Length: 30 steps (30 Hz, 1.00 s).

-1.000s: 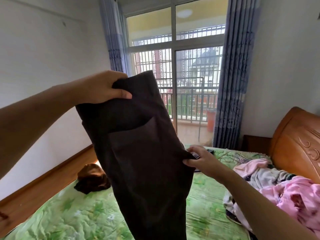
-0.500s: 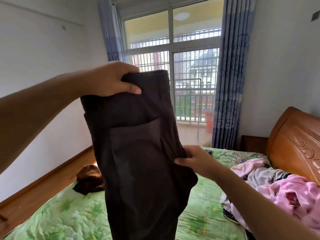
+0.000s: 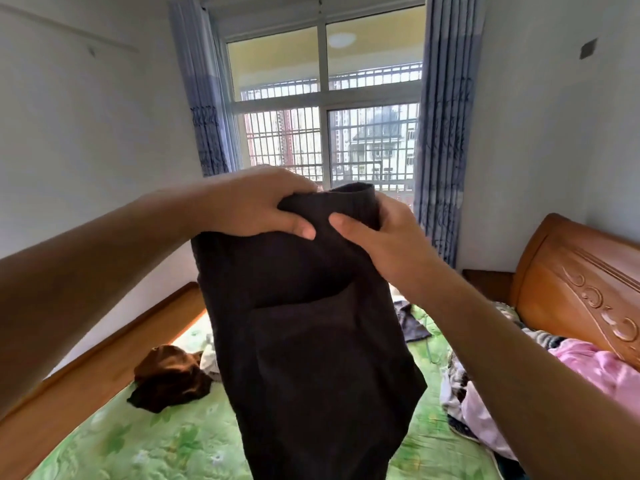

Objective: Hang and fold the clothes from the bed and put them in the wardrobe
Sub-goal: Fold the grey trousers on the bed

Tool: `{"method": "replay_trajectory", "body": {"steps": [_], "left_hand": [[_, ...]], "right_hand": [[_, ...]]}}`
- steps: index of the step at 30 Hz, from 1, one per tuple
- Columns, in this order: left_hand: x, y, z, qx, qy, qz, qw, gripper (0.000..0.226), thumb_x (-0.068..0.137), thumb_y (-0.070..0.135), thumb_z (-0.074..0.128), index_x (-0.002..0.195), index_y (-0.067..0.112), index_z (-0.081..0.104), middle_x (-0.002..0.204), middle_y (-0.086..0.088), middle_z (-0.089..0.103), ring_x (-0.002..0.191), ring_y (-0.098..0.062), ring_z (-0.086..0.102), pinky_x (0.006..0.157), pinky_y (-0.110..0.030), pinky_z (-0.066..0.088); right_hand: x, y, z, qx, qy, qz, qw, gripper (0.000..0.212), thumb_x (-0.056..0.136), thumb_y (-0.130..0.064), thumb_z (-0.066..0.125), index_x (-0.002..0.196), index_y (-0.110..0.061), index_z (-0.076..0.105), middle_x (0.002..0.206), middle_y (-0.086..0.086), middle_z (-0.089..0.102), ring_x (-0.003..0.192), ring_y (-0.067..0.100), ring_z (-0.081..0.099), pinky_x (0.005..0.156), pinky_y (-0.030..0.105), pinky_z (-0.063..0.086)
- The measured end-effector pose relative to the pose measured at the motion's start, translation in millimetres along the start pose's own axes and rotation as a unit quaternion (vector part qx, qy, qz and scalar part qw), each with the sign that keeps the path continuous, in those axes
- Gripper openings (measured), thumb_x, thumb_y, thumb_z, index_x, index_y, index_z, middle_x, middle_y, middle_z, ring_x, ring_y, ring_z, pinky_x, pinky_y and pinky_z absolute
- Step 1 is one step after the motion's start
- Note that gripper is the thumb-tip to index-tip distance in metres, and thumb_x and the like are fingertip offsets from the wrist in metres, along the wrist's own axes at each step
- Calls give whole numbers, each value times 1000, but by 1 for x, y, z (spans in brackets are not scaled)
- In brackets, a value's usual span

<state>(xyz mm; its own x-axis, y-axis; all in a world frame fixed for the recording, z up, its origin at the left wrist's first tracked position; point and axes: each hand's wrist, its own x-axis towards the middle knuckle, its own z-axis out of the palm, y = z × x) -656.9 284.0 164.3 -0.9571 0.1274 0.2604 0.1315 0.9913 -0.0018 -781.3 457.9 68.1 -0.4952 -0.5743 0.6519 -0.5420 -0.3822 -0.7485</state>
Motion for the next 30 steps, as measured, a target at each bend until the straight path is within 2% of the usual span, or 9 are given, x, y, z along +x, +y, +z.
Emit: {"method": "replay_trajectory", "body": {"steps": [5, 8, 10, 12, 15, 18, 23, 27, 30], "left_hand": [[-43, -51, -1, -104, -78, -56, 990, 41, 77, 60, 73, 109, 36, 63, 96, 17, 71, 85, -3, 70, 73, -32, 63], [-75, -84, 13, -234, -16, -75, 969, 34, 77, 39, 75, 106, 22, 68, 95, 5, 73, 92, -15, 71, 77, -34, 62], [-94, -92, 24, -400, 52, -66, 913, 30, 78, 26, 82, 101, 12, 69, 94, -7, 72, 97, -25, 71, 75, -32, 60], [-104, -89, 33, -521, 119, -27, 845, 23, 77, 19, 81, 96, 13, 70, 92, -11, 71, 91, -24, 71, 72, -28, 59], [-109, -73, 33, -610, 223, 37, 759, 18, 80, 12, 73, 96, 20, 70, 88, -3, 71, 81, -15, 71, 67, -25, 59], [-110, -63, 21, -642, 276, 83, 710, 24, 79, 23, 78, 102, 22, 72, 94, -5, 75, 83, -18, 74, 72, -34, 60], [-100, -64, 8, -645, 302, 81, 698, 35, 80, 33, 76, 112, 20, 72, 104, -11, 76, 87, -25, 75, 75, -48, 60], [-76, -78, 41, -667, 279, 37, 690, 13, 87, 23, 71, 100, 24, 73, 94, -6, 76, 78, -18, 75, 67, -33, 61], [-52, -98, 90, -638, 259, -14, 725, 15, 84, 19, 68, 99, 21, 68, 88, 1, 75, 76, -12, 72, 64, -25, 59]], "right_hand": [[-4, 1, 30, 14, 106, -2, 994, 18, 75, -30, 80, 93, -30, 79, 96, 0, 78, 93, 20, 75, 89, 49, 59], [-7, -9, 38, 36, 130, 17, 991, 28, 72, -33, 83, 98, -24, 79, 101, 3, 78, 97, 24, 75, 88, 45, 60], [-10, -18, 44, 38, 153, 21, 987, 30, 74, -31, 84, 102, -21, 78, 105, 5, 77, 100, 27, 74, 90, 46, 59], [-12, -31, 51, 49, 176, 23, 983, 28, 76, -25, 84, 102, -17, 78, 106, 7, 77, 101, 29, 73, 91, 47, 58], [-15, -60, 60, 83, 198, 2, 977, 25, 73, -15, 82, 97, -11, 79, 102, 13, 77, 96, 32, 75, 84, 44, 60], [-15, -93, 69, 88, 188, -48, 977, 17, 72, -13, 76, 88, -11, 81, 95, 13, 78, 89, 31, 76, 75, 36, 61], [-7, -107, 73, 66, 197, -84, 975, 20, 71, -15, 75, 89, -11, 81, 94, 12, 78, 86, 29, 76, 73, 35, 61], [5, -56, 56, 39, 198, -28, 979, 23, 71, -18, 81, 94, -16, 81, 97, 11, 78, 89, 28, 76, 77, 39, 61], [5, 9, 38, -37, 187, 42, 981, 25, 77, -29, 81, 101, -22, 79, 102, 4, 78, 96, 24, 75, 82, 39, 60]]}}
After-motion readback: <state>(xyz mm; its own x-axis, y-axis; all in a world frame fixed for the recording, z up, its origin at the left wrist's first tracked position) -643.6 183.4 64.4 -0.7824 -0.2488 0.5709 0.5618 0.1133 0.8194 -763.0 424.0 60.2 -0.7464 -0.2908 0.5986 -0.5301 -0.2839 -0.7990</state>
